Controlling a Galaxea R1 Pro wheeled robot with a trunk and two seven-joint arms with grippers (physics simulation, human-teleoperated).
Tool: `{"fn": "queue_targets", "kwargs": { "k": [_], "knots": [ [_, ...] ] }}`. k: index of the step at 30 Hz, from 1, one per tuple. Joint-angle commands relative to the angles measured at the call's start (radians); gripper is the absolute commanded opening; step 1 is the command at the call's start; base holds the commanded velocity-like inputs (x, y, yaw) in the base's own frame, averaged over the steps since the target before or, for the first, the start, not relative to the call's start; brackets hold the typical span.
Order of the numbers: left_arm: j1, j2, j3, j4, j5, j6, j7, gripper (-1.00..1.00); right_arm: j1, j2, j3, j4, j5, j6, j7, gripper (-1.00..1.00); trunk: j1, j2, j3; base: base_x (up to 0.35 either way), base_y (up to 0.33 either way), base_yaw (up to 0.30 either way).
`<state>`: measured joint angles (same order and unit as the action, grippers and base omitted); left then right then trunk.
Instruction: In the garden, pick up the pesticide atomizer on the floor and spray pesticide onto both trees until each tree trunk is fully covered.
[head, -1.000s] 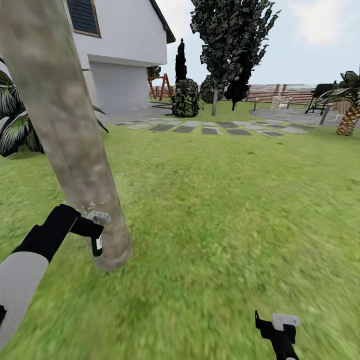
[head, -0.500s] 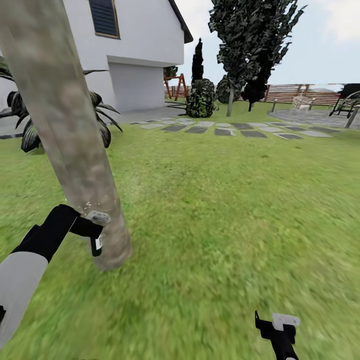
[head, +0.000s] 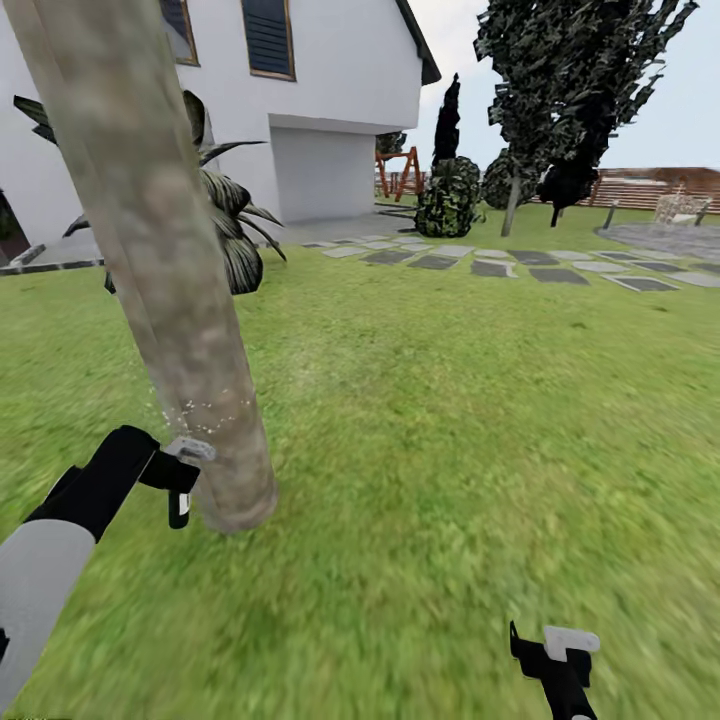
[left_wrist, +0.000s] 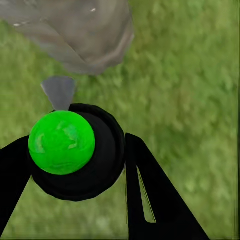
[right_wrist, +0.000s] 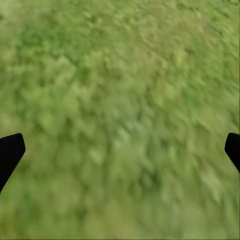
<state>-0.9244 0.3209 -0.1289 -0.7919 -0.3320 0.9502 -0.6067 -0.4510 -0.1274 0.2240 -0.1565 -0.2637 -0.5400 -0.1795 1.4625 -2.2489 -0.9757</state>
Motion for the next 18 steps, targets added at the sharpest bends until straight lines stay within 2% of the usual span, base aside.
{"fn": "queue_targets", "kwargs": {
  "k": [1, 4, 6, 7, 10, 12, 14, 18],
  "knots": [
    [0.002, -0.001, 0.000, 0.000, 0.003, -0.009, 0.000, -1.00, 0.000, 0.000, 0.000, 0.000, 0.000, 0.000, 0.000, 1.00, 0.000, 0.000, 0.000, 0.176, -0.240, 0.108],
    [0.014, -0.003, 0.001, 0.053, 0.043, -0.088, 0.002, -1.00, 0.000, 0.000, 0.000, 0.000, 0.000, 0.000, 0.000, 1.00, 0.000, 0.000, 0.000, 0.187, -0.233, 0.021],
    [0.015, -0.004, 0.001, 0.130, 0.094, -0.184, 0.004, -1.00, 0.000, 0.000, 0.000, 0.000, 0.001, 0.000, 0.000, 1.00, 0.000, 0.000, 0.000, 0.222, -0.203, 0.003],
    [0.016, -0.004, 0.003, 0.184, 0.115, -0.253, 0.008, -1.00, 0.000, -0.001, 0.000, 0.000, 0.000, 0.000, 0.000, 1.00, 0.000, 0.000, 0.000, 0.232, -0.192, 0.001],
    [0.019, -0.002, 0.055, 0.266, 0.125, -0.302, 0.033, -1.00, 0.000, -0.002, 0.000, 0.000, 0.001, 0.000, 0.000, 1.00, 0.000, 0.000, 0.000, 0.235, -0.189, 0.000],
    [0.054, -0.003, 0.162, 0.307, 0.126, -0.396, 0.080, -1.00, 0.000, 0.000, 0.001, 0.000, 0.001, 0.000, 0.000, 1.00, 0.000, 0.000, 0.000, 0.234, -0.191, 0.000],
    [0.058, -0.003, 0.176, 0.311, 0.126, -0.412, 0.091, -1.00, 0.000, 0.002, 0.001, 0.000, 0.001, 0.000, 0.000, 1.00, 0.000, 0.000, 0.000, 0.226, -0.198, 0.093],
    [0.061, -0.006, 0.179, 0.313, 0.120, -0.420, 0.107, -1.00, 0.000, 0.003, 0.002, 0.000, 0.001, 0.000, 0.000, 1.00, 0.000, 0.000, 0.000, 0.187, -0.221, 0.238]
  ]
}}
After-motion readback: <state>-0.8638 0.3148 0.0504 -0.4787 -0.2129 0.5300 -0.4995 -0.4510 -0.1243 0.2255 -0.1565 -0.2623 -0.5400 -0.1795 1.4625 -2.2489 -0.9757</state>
